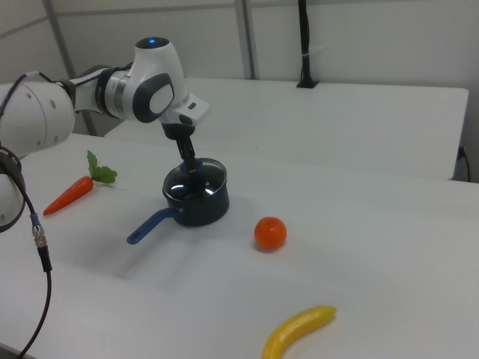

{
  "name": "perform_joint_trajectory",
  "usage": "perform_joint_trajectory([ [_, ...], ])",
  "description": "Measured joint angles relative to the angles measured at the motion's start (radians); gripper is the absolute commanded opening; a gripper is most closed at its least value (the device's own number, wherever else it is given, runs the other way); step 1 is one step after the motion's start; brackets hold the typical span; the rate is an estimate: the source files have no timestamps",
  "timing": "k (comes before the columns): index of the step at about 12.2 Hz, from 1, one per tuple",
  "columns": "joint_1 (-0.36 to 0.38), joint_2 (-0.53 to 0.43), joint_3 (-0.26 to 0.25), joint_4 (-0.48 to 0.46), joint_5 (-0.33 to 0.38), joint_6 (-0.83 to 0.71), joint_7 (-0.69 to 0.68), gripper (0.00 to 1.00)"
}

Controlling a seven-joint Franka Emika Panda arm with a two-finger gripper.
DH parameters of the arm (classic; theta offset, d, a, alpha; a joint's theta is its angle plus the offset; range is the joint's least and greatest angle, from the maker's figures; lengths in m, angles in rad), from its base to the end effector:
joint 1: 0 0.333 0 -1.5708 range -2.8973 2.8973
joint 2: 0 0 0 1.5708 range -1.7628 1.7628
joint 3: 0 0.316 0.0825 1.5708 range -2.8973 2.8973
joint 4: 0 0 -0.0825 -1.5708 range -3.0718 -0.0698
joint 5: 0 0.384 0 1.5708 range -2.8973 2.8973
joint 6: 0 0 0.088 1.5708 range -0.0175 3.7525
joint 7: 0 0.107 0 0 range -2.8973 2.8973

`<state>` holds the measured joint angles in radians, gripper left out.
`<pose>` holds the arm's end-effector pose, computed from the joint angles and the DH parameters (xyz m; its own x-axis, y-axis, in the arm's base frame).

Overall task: Close lid
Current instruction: 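Lower the glass lid onto the saucepan rim and release the knob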

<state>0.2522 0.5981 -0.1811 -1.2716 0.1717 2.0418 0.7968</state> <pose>0.7361 0.0947 0.4281 0.7248 -0.6843 0.0804 -0.6661 -0.7257 -0.1722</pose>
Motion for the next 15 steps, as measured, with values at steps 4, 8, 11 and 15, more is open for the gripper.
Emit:
perform_joint_trajectory([
  [4,0.000,0.003,0.000,-0.002,0.000,-0.016,-0.001,0.49],
  [8,-0.002,-0.002,0.000,0.007,0.001,-0.075,-0.001,0.64],
  [11,-0.003,-0.003,0.000,0.004,0.001,-0.093,0.011,0.70],
  [15,-0.005,0.000,0.000,0.002,0.001,-0.097,0.041,0.57],
])
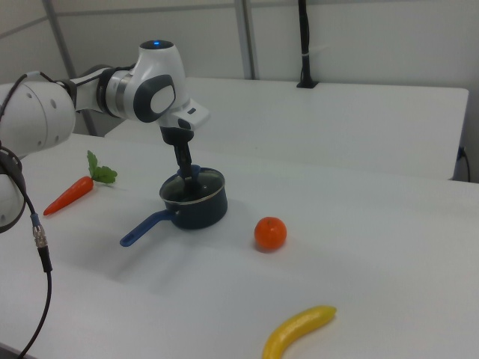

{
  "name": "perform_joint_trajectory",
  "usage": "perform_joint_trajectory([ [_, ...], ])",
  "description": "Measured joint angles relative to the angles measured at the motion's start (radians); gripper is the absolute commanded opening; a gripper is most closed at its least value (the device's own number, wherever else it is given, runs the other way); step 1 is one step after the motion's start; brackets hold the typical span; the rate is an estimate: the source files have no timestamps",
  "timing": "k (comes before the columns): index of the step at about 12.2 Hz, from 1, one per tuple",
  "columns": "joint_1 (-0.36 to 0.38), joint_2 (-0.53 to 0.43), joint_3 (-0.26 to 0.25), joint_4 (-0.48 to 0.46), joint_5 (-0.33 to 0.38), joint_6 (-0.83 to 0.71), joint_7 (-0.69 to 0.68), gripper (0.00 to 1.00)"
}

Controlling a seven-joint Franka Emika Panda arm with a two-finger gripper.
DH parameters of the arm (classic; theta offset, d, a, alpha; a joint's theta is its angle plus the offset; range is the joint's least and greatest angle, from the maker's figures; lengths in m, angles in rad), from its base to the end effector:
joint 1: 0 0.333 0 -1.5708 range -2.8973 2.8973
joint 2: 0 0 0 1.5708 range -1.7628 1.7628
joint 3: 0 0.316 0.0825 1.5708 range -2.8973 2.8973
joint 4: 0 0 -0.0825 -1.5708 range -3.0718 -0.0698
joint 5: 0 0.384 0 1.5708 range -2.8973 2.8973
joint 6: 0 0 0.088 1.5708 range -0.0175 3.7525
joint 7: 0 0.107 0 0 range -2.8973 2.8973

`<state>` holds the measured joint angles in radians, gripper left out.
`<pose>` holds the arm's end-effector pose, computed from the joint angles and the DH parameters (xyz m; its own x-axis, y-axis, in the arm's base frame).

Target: Close lid

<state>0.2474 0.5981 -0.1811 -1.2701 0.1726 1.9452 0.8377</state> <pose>0.7276 0.0915 0.4191 0.7017 -0.7124 0.0096 -0.7077 -0.6985 -0.1061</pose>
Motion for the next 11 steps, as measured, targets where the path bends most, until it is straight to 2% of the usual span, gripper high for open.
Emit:
perform_joint_trajectory([
  [2,-0.001,0.000,-0.002,0.002,0.000,0.000,0.005,0.51],
  [8,-0.008,-0.001,-0.004,0.002,0.006,0.029,0.006,0.50],
  [11,-0.009,0.000,-0.007,-0.004,0.101,0.064,-0.047,0.46],
])
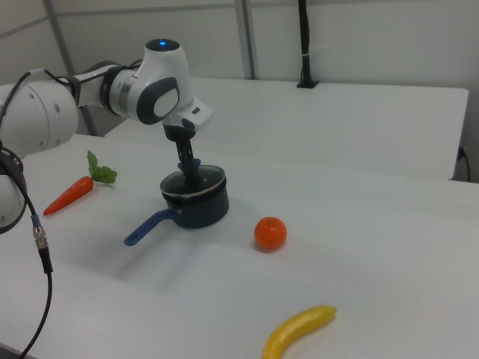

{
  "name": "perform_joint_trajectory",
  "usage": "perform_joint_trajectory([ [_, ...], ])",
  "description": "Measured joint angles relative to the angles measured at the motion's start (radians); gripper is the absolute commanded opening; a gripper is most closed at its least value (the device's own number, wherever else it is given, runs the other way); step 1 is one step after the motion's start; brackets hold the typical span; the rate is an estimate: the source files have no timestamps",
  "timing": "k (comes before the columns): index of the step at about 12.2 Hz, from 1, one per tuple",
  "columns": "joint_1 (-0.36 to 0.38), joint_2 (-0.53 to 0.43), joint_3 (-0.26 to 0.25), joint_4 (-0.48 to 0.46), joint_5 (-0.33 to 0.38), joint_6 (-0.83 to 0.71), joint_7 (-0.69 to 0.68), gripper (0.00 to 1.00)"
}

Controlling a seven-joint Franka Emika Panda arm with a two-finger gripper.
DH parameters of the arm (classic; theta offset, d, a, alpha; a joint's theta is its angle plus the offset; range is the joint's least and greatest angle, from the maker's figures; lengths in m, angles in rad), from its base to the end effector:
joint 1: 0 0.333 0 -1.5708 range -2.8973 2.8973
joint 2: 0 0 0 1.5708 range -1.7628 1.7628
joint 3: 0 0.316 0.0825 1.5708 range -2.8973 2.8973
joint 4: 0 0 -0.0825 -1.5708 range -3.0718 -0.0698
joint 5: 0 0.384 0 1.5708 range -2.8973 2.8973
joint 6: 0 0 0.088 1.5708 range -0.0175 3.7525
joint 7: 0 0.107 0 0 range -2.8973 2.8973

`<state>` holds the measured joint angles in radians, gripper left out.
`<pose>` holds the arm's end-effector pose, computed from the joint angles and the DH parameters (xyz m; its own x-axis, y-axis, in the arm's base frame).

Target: Close lid

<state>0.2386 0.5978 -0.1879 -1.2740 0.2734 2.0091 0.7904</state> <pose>0.7343 0.0868 0.4247 0.6990 -0.7150 -0.0114 -0.7008 -0.6817 -0.2100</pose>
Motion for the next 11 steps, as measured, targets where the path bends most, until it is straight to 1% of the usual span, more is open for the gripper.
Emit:
perform_joint_trajectory([
  [1,-0.001,0.000,-0.002,-0.002,0.042,0.007,-0.036,0.46],
  [2,-0.002,0.000,-0.007,-0.003,0.062,0.007,-0.058,0.46],
  [8,-0.011,-0.001,-0.014,-0.018,0.071,0.010,-0.111,0.47],
  [9,-0.013,-0.002,-0.014,-0.020,0.071,0.012,-0.116,0.51],
  [11,-0.013,-0.004,-0.014,-0.026,0.071,0.015,-0.117,0.65],
])
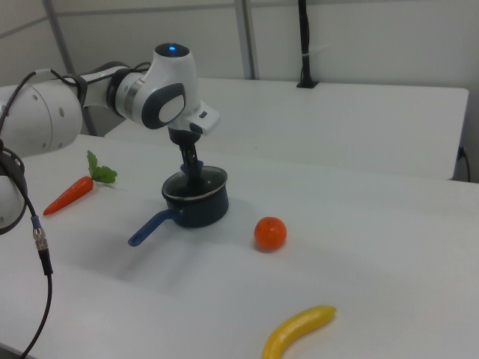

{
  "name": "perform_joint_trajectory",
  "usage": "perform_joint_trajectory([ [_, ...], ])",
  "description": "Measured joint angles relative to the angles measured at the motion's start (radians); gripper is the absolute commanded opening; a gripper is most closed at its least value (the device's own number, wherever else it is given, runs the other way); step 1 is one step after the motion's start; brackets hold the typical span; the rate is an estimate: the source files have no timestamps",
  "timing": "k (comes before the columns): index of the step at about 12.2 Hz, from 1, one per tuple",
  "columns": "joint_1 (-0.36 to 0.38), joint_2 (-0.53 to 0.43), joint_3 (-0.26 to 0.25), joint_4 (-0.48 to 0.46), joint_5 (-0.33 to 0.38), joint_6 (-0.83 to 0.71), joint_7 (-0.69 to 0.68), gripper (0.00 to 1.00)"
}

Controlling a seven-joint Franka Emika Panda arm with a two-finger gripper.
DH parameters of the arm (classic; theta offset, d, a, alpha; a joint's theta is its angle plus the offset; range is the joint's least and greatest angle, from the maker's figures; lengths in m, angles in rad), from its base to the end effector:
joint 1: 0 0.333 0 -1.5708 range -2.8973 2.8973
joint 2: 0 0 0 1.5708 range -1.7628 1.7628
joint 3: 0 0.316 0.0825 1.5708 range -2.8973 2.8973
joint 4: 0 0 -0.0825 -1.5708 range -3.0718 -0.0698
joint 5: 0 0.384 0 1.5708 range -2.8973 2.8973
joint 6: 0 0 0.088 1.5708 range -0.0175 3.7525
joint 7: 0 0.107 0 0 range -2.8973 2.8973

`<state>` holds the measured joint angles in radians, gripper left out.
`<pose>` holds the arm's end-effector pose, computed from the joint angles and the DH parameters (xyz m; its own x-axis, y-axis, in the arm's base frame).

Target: Close lid

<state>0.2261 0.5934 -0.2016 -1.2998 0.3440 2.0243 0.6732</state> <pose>0.7340 0.0720 0.4183 0.7434 -0.6682 -0.0303 -0.6531 -0.7152 -0.2489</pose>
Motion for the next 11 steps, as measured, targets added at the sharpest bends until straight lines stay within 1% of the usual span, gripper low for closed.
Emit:
perform_joint_trajectory([
  [4,0.000,-0.001,0.000,-0.016,0.005,0.008,-0.001,0.66],
  [6,0.000,-0.002,0.000,-0.017,0.012,0.009,-0.001,0.73],
  [8,0.001,-0.002,0.000,-0.018,0.016,0.009,-0.001,0.92],
  [9,0.002,-0.005,0.000,-0.019,0.016,0.009,-0.001,0.98],
  [10,0.003,-0.011,0.000,-0.021,0.016,0.009,-0.001,1.00],
  [11,0.004,-0.023,0.000,-0.024,0.016,0.008,-0.003,1.00],
])
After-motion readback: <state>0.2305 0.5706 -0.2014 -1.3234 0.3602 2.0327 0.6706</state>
